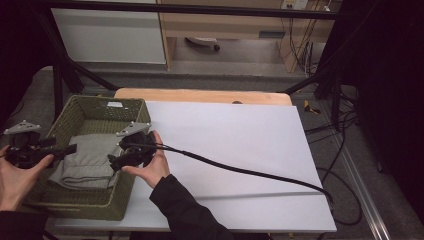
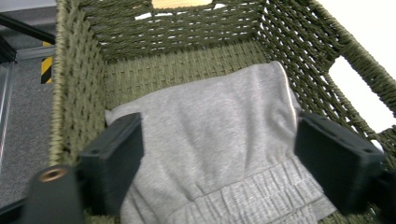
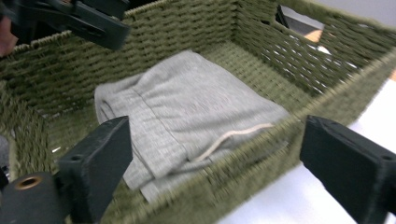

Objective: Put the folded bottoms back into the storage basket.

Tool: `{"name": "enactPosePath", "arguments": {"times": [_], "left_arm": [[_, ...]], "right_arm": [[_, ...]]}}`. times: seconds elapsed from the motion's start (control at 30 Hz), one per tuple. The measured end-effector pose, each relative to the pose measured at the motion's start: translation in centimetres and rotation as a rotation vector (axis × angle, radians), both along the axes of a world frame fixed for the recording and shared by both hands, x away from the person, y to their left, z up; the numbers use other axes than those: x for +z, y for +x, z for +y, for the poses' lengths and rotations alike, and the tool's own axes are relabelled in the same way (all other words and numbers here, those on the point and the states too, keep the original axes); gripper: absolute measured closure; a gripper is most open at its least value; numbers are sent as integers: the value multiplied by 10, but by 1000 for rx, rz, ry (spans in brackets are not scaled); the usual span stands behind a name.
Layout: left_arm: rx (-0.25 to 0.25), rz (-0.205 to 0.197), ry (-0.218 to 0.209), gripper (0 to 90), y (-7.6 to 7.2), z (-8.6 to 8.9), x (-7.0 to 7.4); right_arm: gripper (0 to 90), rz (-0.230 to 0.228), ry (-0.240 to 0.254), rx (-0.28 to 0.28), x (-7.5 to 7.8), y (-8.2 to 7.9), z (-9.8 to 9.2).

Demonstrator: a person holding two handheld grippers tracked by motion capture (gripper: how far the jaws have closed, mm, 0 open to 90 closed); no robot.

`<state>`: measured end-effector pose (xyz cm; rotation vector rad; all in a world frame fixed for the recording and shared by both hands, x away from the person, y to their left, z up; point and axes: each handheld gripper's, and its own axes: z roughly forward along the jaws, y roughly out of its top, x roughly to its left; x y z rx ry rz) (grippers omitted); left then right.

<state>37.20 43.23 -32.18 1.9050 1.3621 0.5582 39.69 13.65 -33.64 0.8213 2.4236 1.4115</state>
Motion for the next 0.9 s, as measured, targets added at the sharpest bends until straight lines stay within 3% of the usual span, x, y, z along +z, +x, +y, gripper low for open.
{"name": "enactPosePath", "arguments": {"times": [0.13, 0.3, 0.6, 0.9], "left_arm": [[-13, -9, -5, 94, -2, -7, 1], [-28, -12, -3, 46, -2, -18, 0], [-43, -7, -3, 16, -1, -31, -1], [-68, -16, 6, 5, -3, -48, -1]], "right_arm": [[74, -4, -19, -21, 0, 2, -17], [47, 26, -21, -26, -2, 6, -40], [31, 29, -39, -65, -4, 8, -77], [26, 29, -45, -63, -10, 5, -118]]}}
